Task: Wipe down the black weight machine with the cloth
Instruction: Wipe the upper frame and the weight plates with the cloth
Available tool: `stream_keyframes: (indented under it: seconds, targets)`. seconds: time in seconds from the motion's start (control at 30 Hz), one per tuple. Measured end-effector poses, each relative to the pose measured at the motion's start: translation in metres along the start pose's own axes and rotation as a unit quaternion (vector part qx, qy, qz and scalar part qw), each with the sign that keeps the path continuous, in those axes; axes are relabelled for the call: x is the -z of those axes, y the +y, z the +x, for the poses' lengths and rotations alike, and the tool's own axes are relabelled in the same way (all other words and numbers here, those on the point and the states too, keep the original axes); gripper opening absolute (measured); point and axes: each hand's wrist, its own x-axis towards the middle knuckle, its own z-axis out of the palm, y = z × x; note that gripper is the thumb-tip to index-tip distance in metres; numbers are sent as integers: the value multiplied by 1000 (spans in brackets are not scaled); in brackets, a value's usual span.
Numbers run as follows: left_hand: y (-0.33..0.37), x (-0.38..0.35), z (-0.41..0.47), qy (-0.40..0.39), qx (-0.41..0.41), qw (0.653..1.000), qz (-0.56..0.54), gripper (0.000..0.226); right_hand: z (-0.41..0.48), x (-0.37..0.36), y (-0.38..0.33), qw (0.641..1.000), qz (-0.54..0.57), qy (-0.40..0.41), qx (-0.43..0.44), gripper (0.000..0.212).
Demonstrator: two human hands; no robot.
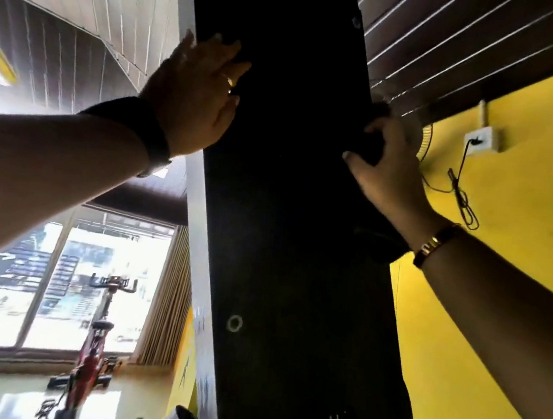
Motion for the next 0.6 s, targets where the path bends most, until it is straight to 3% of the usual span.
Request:
stream_keyframes:
  seconds: [0.13, 0.23, 0.33, 0.47, 0.53, 0.6]
  targets:
    - [-10, -7, 4, 1, -45, 999, 13, 57, 15, -34, -23, 974, -145, 71, 160, 43]
    - [-14, -12, 4, 12, -58, 998, 9, 58, 5, -67, -48, 964, -154, 3, 215, 58]
    - [-17, -17, -1, 16, -43, 999, -7, 63, -17, -92, -52, 967, -150, -50, 199, 71]
    - [-19, -25, -4, 22, -28, 999, -22, 60, -9, -88, -29, 944, -259, -42, 200, 62]
    - [-20, -30, -4, 37, -25, 999, -27, 57, 11, -82, -20, 948, -286, -43, 133, 60]
    - [-21, -33, -4, 55, -26, 998, -32, 56, 35, -76, -20, 969, -235, -44, 58, 58]
